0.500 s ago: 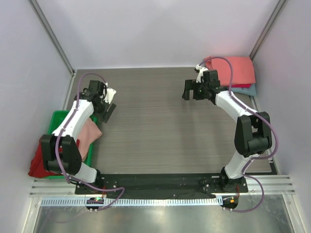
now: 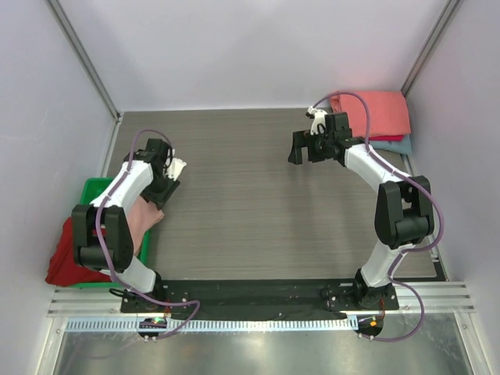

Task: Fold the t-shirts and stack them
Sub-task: Grab the tshirt from the pile, then move the tshirt to the center of the board

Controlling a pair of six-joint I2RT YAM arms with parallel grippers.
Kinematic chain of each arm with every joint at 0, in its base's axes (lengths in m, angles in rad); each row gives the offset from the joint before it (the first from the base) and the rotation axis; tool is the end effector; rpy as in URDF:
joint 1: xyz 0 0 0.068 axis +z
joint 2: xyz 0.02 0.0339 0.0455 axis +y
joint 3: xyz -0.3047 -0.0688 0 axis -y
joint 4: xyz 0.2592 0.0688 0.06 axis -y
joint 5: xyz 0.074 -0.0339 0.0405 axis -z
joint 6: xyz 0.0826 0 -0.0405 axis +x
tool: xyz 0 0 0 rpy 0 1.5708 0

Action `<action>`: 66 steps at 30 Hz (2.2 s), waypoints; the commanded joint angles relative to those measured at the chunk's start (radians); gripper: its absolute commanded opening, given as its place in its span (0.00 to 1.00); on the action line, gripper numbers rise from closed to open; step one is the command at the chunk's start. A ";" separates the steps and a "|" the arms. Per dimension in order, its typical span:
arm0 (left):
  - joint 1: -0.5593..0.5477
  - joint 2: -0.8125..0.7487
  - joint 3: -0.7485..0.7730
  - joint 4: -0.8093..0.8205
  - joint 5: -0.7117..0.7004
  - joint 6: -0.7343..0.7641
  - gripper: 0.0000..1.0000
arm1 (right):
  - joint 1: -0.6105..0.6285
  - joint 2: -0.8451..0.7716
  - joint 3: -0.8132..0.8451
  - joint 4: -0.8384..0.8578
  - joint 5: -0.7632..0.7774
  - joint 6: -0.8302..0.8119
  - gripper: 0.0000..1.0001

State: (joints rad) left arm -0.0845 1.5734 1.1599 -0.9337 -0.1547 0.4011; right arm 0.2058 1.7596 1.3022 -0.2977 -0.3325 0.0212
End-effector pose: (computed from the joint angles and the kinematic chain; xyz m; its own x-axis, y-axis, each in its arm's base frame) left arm 0.3167 -0.0141 0.2173 -0.8752 0.4613 -0.1455 0.4248 0.8769 0.2249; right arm 0.4320 0.1177 0.2479 -0.6798 -0.1214 -0.7233 -0.4115 0.8795 0.2391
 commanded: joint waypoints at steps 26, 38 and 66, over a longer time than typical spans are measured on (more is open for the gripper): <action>0.124 -0.088 0.055 -0.005 -0.086 0.041 0.00 | 0.004 0.037 0.086 0.006 -0.077 -0.066 1.00; 0.129 -0.061 0.645 0.167 -0.017 0.101 0.00 | 0.004 0.061 0.225 0.109 -0.125 -0.118 1.00; -0.414 -0.188 0.578 0.572 0.346 0.025 0.01 | -0.080 -0.346 0.399 -0.285 -0.013 -0.502 1.00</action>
State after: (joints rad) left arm -0.4637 1.4631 1.8000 -0.4660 0.1349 0.4576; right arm 0.1165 1.5982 1.7321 -0.5636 -0.3359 -0.3115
